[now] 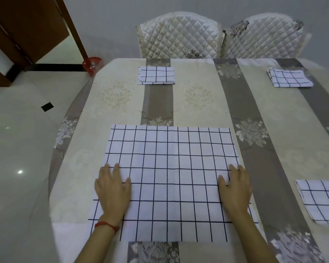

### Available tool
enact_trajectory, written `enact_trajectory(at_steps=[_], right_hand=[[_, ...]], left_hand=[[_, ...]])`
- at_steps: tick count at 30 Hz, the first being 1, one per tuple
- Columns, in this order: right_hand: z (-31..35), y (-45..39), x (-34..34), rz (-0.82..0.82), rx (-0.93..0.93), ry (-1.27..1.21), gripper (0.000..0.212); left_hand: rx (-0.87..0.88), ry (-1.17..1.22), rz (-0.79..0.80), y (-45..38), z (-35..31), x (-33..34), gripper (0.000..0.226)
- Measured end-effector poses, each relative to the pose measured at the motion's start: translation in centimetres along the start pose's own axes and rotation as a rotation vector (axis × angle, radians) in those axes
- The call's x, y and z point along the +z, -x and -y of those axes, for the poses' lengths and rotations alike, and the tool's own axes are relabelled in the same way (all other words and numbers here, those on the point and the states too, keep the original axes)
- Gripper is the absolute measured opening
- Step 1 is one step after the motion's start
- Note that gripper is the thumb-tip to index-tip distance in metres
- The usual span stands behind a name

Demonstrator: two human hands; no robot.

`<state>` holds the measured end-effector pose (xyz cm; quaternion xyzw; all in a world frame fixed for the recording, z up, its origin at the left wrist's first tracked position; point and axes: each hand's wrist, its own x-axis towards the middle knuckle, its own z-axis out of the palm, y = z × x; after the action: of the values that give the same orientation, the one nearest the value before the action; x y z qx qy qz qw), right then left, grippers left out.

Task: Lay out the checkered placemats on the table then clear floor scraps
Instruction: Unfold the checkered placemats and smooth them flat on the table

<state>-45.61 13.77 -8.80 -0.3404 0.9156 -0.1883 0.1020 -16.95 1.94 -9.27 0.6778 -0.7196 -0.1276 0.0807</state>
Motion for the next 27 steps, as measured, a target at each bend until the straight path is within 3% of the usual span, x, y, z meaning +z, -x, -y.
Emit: enact_trajectory(at_steps=[5, 9, 15, 20, 23, 25, 27], right_hand=[[-1.6, 1.3, -2.1, 0.012, 0.172, 0.065, 0.054], [-1.0, 1.3, -2.2, 0.08, 0.271, -0.063, 0.06], [-1.9, 2.0, -2.9, 0.062, 0.392, -0.236, 0.039], [-2.8, 3.5, -3.1, 0.028, 0.377, -0.167, 0.04], [-1.4, 4.2, -2.9, -0.093, 0.248, 0.05, 0.045], [1.0, 4.7, -1.6, -0.1, 0.058, 0.053, 0.048], [3.9, 5.2, 0.6, -0.033, -0.212, 0.108, 0.045]], left_hand=[[-0.205, 0.057, 0.087, 1.2, 1.8, -2.1, 0.053], [-0.35, 0.284, 0.132, 1.3, 1.3, -3.0, 0.055], [-0.415, 0.476, 0.079, 2.0, 3.2, -3.9, 0.042], [-0.347, 0.467, 0.054, 3.8, 4.2, -3.7, 0.038], [-0.296, 0.223, -0.024, 4.0, 3.1, -3.6, 0.049], [-0.119, 0.17, -0.073, 3.9, 0.4, -2.8, 0.048], [0.198, 0.096, -0.082, 4.0, -3.2, -1.0, 0.036]])
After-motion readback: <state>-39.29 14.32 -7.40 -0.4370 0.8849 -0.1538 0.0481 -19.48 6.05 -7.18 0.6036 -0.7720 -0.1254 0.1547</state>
